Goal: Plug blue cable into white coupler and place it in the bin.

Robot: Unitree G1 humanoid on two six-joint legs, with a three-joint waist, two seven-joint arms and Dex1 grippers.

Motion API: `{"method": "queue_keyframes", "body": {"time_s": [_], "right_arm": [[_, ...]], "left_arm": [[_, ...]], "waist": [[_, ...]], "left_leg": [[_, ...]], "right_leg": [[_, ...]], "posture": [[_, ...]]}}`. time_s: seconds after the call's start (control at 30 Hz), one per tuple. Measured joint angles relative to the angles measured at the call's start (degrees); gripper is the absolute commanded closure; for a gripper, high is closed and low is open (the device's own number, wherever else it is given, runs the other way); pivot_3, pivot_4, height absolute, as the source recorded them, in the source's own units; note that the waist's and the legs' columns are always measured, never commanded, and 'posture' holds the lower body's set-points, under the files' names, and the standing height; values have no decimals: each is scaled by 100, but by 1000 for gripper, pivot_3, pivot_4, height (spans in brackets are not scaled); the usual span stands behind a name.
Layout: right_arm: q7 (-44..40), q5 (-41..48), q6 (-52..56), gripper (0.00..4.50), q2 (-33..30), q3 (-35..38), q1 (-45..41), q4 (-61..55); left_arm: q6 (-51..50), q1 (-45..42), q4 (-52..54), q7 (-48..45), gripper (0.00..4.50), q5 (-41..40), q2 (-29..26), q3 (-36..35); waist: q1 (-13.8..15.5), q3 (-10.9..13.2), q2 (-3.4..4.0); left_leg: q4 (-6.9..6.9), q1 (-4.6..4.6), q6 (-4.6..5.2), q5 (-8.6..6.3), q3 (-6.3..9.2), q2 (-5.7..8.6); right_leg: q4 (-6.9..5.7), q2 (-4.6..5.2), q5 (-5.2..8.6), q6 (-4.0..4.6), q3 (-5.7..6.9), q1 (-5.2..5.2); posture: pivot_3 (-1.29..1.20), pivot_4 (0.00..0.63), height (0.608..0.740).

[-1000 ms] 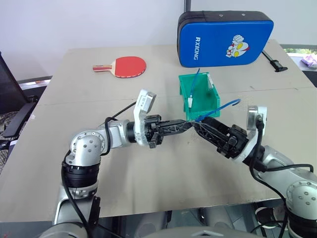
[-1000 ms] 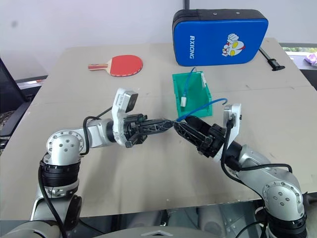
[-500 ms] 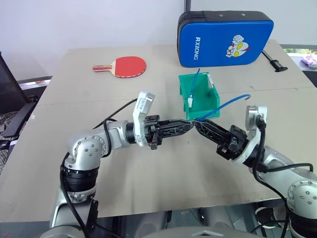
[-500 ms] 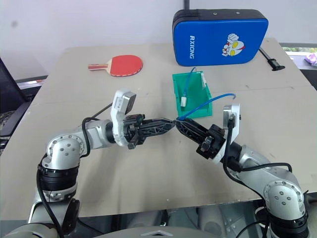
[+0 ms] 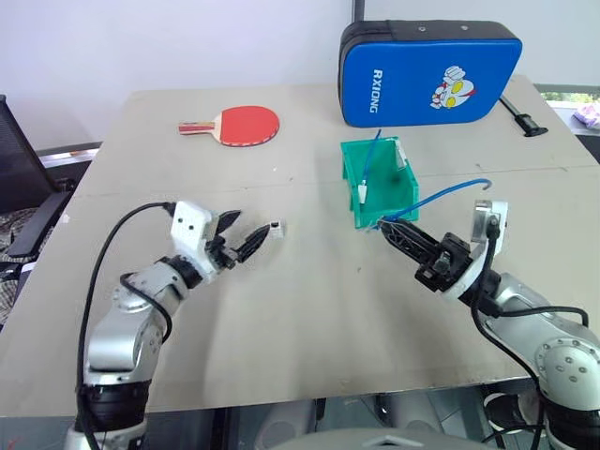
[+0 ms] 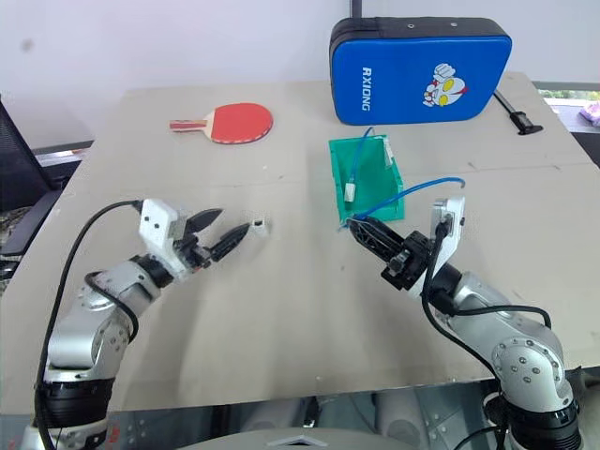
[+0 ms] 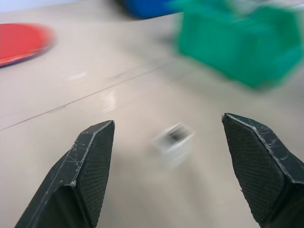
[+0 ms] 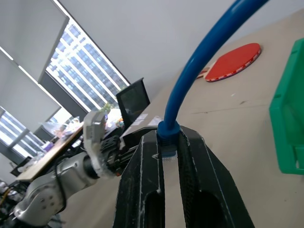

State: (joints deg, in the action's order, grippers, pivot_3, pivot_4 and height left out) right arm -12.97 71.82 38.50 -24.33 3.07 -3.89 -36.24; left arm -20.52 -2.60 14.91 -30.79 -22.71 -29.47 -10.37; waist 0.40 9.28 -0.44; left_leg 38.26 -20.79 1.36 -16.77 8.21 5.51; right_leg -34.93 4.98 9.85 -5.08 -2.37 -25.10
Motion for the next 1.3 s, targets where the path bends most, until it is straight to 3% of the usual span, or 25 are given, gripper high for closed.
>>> {"method": "queue_keyframes", "body": {"time_s": [0.13, 0.77, 0.87, 0.97, 1.0, 1.03, 1.17, 1.3], "right_arm": [[-104, -178, -1, 4500, 2, -61, -18, 32], [-119, -179, 131, 4500, -173, -47, 11, -14], [-86, -154, 134, 4500, -232, -20, 23, -68], [-43, -124, 134, 4500, -250, -10, 54, -132], [-39, -115, 134, 4500, -257, -8, 65, -134], [-32, -111, 134, 4500, -268, -8, 74, -134], [-6, -107, 129, 4500, -306, 18, 121, -157], [-110, -415, 115, 4500, -508, 12, 139, -222]], "left_arm": [[-177, 108, 150, 738, 812, 344, 701, 396], [-280, -644, -470, 1754, 812, 1506, 1529, 1197], [-270, -651, -579, 1828, 1681, 1600, 1642, 1255], [-227, -681, -661, 1854, 3041, 1682, 1661, 1264], [-216, -681, -669, 1853, 3175, 1691, 1661, 1264], [-187, -681, -674, 1848, 3801, 1695, 1661, 1262], [13, -727, -842, 1445, 3820, 1613, 1510, 1258], [530, -912, -1142, -403, 3820, 1069, 920, 1514]], "waist": [[51, -1, -4], [32, -3, -6], [35, -3, -6], [36, -3, -6], [36, -3, -6], [36, -3, -6], [36, -3, -6], [31, -3, -5]], "left_leg": [[3, -3, 0, 0, 4, 0], [5, 0, 0, 0, 2, 1], [5, 0, 0, 0, 3, 1], [5, 1, 0, 0, 3, 1], [5, 1, 0, 0, 3, 1], [5, 0, 0, 0, 2, 1], [5, 1, 0, 0, 3, 1], [5, 0, 0, 0, -1, 3]], "right_leg": [[-2, 1, 0, 0, 5, 1], [-3, -2, 0, -1, 4, 3], [-3, -2, 0, -1, 5, 3], [-4, -2, 0, -1, 5, 3], [-4, -2, 0, -1, 5, 3], [-4, -1, 0, -1, 5, 3], [-4, -2, 0, -1, 6, 3], [-4, -1, 0, 0, 6, 3]], "posture": [[0, 150, 729], [0, 150, 729], [0, 150, 729], [0, 150, 729], [0, 150, 729], [0, 150, 729], [0, 150, 729], [0, 150, 729]]}}
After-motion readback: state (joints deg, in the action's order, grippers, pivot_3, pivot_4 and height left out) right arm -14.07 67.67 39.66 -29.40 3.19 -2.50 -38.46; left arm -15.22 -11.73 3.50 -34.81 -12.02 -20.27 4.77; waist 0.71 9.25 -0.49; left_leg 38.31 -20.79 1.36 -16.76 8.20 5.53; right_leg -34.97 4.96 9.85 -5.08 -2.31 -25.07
